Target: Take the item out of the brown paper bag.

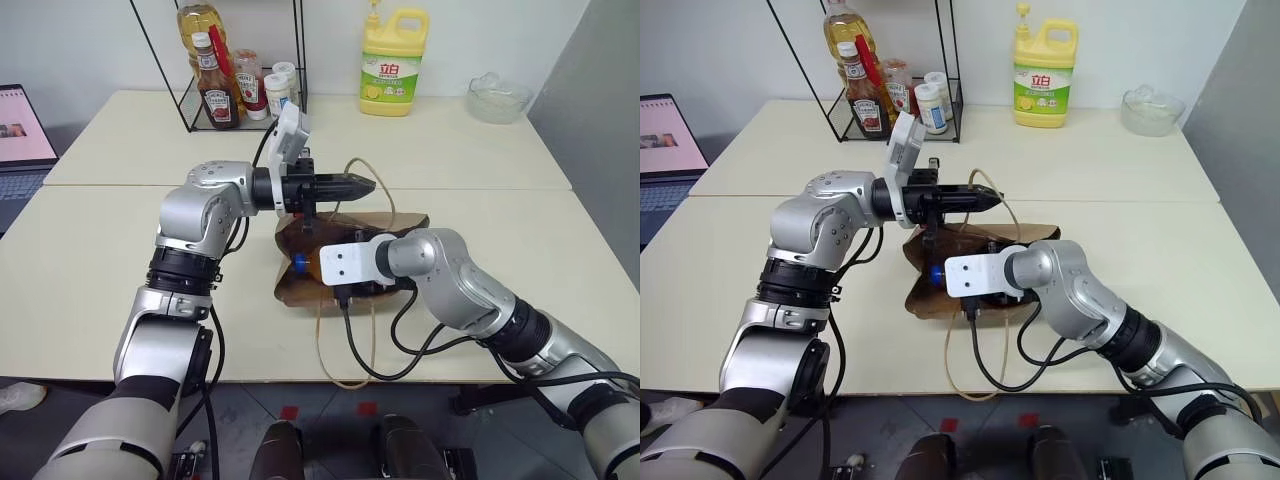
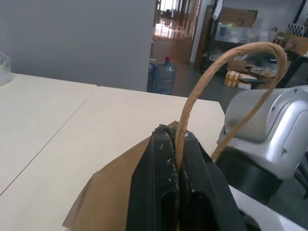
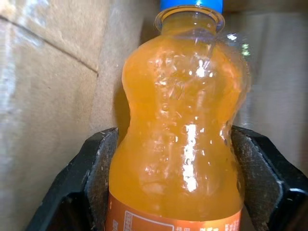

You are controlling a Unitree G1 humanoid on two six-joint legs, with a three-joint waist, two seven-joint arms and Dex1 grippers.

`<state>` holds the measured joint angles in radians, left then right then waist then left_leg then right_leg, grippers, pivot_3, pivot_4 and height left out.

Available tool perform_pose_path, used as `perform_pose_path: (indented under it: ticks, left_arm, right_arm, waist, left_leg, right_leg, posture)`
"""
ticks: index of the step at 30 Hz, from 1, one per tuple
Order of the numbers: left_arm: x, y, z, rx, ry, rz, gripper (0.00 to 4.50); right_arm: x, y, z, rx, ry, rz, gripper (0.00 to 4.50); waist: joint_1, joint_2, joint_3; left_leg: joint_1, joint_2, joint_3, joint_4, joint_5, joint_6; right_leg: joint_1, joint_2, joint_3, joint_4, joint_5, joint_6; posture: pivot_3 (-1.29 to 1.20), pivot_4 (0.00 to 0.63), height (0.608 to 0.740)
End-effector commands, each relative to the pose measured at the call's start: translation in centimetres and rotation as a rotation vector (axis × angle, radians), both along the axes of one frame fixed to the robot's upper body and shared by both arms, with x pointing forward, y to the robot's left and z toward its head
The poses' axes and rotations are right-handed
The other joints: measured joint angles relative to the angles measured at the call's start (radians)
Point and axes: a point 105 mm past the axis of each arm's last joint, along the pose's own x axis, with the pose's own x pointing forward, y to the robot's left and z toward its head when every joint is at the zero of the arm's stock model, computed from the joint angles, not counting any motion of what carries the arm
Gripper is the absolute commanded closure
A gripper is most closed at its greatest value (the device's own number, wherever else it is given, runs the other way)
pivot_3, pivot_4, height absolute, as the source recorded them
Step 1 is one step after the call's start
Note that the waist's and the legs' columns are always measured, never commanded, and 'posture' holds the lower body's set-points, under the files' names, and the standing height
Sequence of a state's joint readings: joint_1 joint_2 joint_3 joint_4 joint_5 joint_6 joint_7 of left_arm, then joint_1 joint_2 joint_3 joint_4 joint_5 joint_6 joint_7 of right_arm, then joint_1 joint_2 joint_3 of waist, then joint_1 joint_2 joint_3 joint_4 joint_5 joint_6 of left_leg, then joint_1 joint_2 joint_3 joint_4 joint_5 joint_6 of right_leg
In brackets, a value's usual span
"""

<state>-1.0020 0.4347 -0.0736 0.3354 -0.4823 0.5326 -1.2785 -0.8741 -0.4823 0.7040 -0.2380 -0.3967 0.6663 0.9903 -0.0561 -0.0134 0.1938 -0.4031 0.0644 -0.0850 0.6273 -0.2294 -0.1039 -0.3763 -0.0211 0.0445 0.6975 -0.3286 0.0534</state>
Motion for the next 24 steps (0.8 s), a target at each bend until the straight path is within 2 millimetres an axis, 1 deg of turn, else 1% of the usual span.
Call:
perform_pose_path:
  ticks: [1, 3, 9, 13, 21, 24]
  left_arm:
    - [-0.1, 0.0, 1.5, -0.012, -0.061, -0.004, 4.5]
    - [0.0, 0.1, 1.5, -0.011, -0.063, 0.0, 4.5]
    - [0.2, 0.0, 1.5, -0.01, -0.065, 0.008, 4.5]
    - [0.4, -0.1, 1.5, -0.011, -0.066, 0.013, 4.5]
    - [0.9, -0.2, 1.8, -0.015, -0.074, 0.027, 4.5]
    - [1.0, -0.1, 1.8, -0.014, -0.078, 0.037, 4.5]
  right_arm:
    - [-1.0, 0.5, 2.7, 0.112, -0.021, 0.039, 1.35]
    - [-1.7, 0.5, 3.5, 0.172, 0.001, 0.065, 1.35]
    - [-3.7, 0.4, 5.0, 0.278, 0.046, 0.179, 1.35]
    - [-4.4, 0.5, 6.0, 0.319, 0.053, 0.225, 1.35]
    - [-5.6, -0.6, 7.8, 0.352, 0.045, 0.286, 1.35]
    - [-6.3, -1.1, 9.2, 0.405, 0.045, 0.315, 1.35]
  waist:
    - [0.0, 0.0, 0.0]
    - [0.0, 0.0, 0.0]
    - [0.001, 0.0, 0.0]
    - [0.001, 0.0, 0.0]
    - [0.001, 0.0, 0.0]
    - [0.002, 0.0, 0.001]
  left_leg:
    - [0.0, 0.0, 0.0, 0.0, 0.0, 0.0]
    - [0.0, 0.0, 0.0, 0.0, 0.0, 0.0]
    - [0.0, 0.0, 0.0, 0.0, 0.0, 0.0]
    - [0.0, 0.0, 0.0, 0.0, 0.0, 0.0]
    - [0.0, 0.0, 0.0, 0.0, 0.0, 0.0]
    - [-0.001, 0.0, 0.0, 0.0, 0.0, 0.001]
  right_leg:
    - [0.0, 0.0, 0.0, 0.0, 0.0, 0.0]
    - [0.0, 0.0, 0.0, 0.0, 0.0, 0.0]
    - [0.0, 0.0, 0.0, 0.0, 0.0, 0.0]
    - [0.0, 0.0, 0.0, 0.0, 0.0, 0.0]
    - [0.0, 0.0, 0.0, 0.0, 0.0, 0.0]
    - [0.0, 0.0, 0.0, 0.0, 0.0, 0.0]
  posture:
    - [0.0, 0.15, 0.74]
    - [0.0, 0.15, 0.74]
    - [0.0, 0.15, 0.74]
    - [0.0, 0.15, 0.74]
    - [0.0, 0.15, 0.74]
    - [0.0, 0.15, 0.74]
